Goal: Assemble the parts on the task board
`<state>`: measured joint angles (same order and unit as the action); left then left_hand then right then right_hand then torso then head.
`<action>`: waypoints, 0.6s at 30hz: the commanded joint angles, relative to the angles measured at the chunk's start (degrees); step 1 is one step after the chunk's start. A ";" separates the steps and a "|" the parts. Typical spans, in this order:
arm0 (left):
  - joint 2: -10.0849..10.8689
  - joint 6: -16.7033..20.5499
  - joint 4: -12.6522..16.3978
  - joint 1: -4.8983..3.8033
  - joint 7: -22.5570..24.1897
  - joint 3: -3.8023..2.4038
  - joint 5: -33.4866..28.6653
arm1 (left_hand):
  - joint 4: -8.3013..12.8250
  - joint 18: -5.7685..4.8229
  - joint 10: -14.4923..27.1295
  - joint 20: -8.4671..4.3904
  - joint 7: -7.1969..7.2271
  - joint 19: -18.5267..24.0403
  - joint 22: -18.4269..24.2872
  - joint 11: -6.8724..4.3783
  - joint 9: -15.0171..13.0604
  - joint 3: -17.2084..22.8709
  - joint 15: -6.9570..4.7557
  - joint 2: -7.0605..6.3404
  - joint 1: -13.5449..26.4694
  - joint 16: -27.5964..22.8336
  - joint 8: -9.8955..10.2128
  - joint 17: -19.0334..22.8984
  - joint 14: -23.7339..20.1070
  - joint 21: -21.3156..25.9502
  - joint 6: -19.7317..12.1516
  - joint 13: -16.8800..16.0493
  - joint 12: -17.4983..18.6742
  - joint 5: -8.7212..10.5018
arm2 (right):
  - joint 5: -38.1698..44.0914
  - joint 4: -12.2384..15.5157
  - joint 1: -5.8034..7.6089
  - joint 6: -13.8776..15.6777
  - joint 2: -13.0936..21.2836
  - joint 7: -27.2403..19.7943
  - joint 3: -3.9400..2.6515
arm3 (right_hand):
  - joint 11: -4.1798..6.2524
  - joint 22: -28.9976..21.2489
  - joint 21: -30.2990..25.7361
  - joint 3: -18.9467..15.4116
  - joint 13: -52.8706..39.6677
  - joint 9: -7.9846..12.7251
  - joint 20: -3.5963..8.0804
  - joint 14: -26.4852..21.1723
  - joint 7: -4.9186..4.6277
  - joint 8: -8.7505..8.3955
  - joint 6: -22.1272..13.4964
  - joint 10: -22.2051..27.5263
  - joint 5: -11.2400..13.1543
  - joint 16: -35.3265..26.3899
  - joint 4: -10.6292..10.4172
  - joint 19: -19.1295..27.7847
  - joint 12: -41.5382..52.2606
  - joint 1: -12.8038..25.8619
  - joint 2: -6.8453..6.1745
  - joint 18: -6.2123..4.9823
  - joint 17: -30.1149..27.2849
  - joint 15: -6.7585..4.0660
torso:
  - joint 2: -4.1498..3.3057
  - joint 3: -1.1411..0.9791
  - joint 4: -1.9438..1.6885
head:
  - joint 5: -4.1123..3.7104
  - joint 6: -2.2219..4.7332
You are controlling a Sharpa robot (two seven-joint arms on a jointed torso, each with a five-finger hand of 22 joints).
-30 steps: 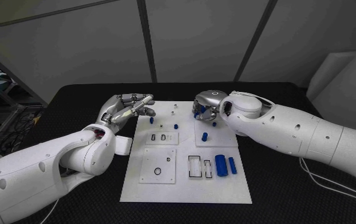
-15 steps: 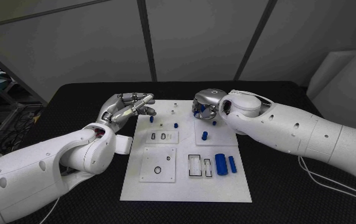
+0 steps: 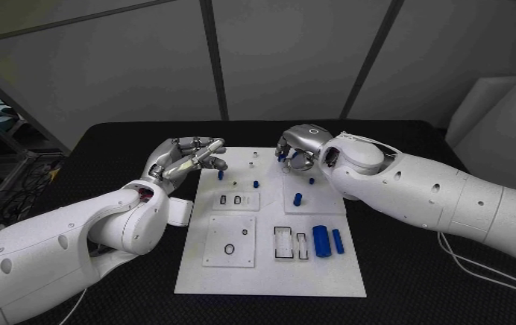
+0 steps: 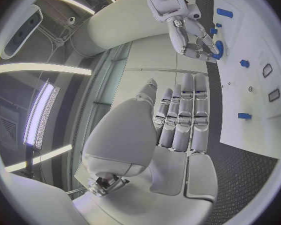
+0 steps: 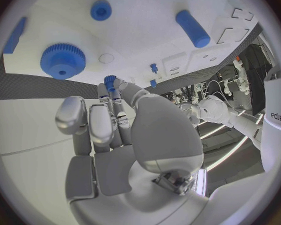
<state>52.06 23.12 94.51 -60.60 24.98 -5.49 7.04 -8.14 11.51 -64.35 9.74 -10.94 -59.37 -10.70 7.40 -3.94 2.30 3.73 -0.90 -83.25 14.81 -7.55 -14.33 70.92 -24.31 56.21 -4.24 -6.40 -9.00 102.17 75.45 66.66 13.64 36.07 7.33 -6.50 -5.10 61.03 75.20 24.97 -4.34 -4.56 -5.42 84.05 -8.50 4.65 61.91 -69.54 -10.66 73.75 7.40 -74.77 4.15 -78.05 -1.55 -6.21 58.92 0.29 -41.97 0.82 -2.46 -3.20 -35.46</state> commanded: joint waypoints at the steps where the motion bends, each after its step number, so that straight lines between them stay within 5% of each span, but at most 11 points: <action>1: -0.02 -0.82 0.00 -0.10 -0.08 -0.05 0.39 | -0.40 -1.17 -0.14 0.25 -0.47 0.03 -0.09 0.32 0.10 0.06 0.32 0.05 0.65 -0.37 0.30 -0.05 -0.11 -0.26 0.06 0.07 0.22 0.32 | 0.71 -0.73 0.10 5.19 -0.79 0.17 -0.04 | 0.56 0.05 0.38 0.33 0.00 -0.06 0.11 1.79 -0.09 0.26 0.47 -0.99 -0.35 0.33 0.01 -0.45 -0.08 -0.44 -0.12 0.60 0.07 -0.33 | -0.11 0.02 -0.14 | 0.12 0.25; 18: -0.54 -1.05 -0.21 -0.14 -0.07 -0.06 0.39 | -0.34 -1.16 -0.13 0.27 -0.48 0.08 -0.09 0.34 0.09 0.18 0.34 0.18 0.52 -0.45 0.41 -0.20 -0.18 -0.25 0.06 0.06 0.38 0.43 | 0.32 -8.67 0.13 7.83 -8.71 -1.50 -0.04 | 0.49 0.37 0.60 0.45 0.00 -0.09 0.09 1.79 -0.21 0.23 0.57 -1.06 -0.39 0.48 -0.05 -0.56 -0.16 -0.32 -0.28 0.66 0.20 -0.32 | -0.55 0.18 -0.44 | 0.26 0.34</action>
<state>51.62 22.86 94.29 -60.63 24.94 -5.49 7.05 -8.30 11.51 -64.34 9.74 -10.94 -59.37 -10.70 7.39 -3.94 2.46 3.73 -0.90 -83.25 14.60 -7.32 -14.44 70.92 -24.31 56.21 -4.24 -6.40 -8.78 102.43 67.19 66.67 19.85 27.57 6.79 -6.51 -5.10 61.32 75.59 25.03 -4.25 -4.58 -5.22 84.05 -8.70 4.64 62.10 -69.54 -10.85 74.00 7.34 -74.96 4.12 -78.04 -1.56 -6.21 59.13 0.29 -42.34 0.93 -2.75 -2.90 -35.14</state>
